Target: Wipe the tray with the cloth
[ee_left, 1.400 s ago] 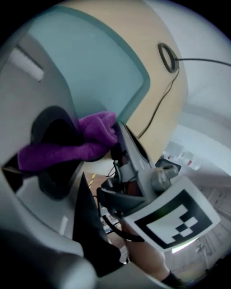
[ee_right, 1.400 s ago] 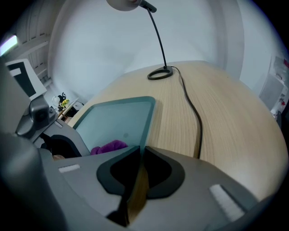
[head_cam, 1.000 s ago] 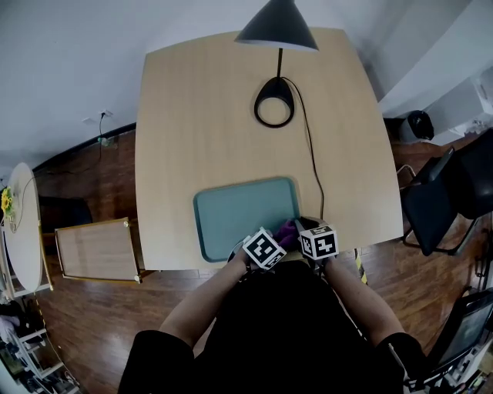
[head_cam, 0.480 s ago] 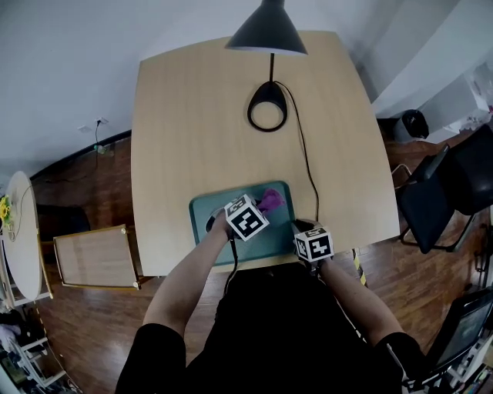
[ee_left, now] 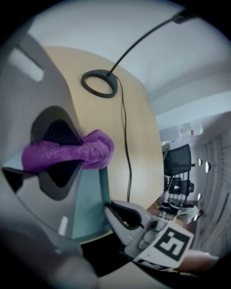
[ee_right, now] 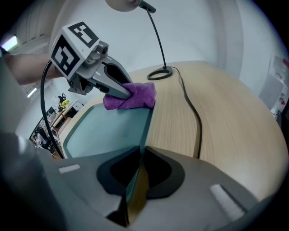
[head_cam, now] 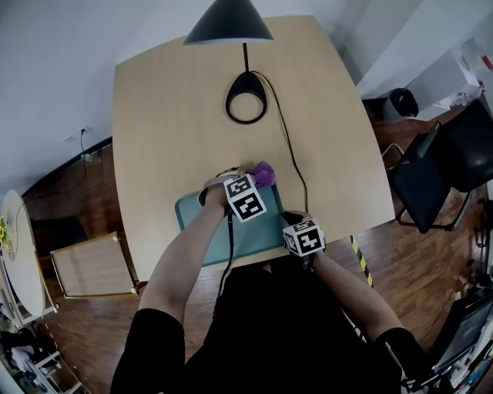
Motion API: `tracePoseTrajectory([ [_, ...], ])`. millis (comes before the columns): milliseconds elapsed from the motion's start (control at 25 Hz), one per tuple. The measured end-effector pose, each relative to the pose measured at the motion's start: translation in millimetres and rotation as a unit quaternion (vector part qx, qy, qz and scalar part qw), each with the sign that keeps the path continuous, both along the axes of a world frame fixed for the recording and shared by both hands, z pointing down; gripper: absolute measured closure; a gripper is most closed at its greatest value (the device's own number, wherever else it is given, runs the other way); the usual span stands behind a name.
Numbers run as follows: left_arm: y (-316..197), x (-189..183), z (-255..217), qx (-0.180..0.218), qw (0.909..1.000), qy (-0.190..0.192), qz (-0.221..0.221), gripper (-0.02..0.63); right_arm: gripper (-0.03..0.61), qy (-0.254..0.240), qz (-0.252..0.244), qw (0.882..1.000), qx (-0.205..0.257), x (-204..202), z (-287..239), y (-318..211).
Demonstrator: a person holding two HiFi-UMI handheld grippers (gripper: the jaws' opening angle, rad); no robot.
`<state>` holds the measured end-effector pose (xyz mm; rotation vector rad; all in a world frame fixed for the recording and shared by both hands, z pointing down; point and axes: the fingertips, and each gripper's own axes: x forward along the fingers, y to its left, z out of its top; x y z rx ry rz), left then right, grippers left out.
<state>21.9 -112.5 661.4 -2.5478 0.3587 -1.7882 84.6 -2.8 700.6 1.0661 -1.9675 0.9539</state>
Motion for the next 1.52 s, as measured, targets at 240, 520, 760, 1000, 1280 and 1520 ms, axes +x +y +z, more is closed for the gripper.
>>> tracePoseTrajectory([
  [240,31.6,13.5,18.8,-0.024,0.9988,-0.007,0.041,0.502,0.541,-0.003,0.002,1.000,0.000,1.8,-0.7,-1.3],
  [520,55.3,18.0,22.0,-0.044,0.9974,-0.006,0.056,0.502,0.541,-0.001,0.002,1.000,-0.001,3.0,1.7,1.7],
  [760,97.1,20.9,20.7,-0.091,0.9935,0.012,0.067,0.502,0.541,0.001,0.001,1.000,0.002,1.7,2.1,0.7],
  [1000,136.6,26.6,21.5,-0.108,0.9913,0.027,0.071,0.502,0.541,0.001,0.003,1.000,0.002,3.6,3.1,-2.6],
  [1280,191.6,27.5,23.5,-0.143,0.9851,0.034,0.089,0.502,0.541,0.002,0.002,1.000,0.003,5.8,5.9,-3.3],
  [1520,215.9,25.5,23.8,-0.178,0.9779,0.033,0.105,0.503,0.541,0.004,-0.001,1.000,0.003,5.9,5.5,-4.0],
])
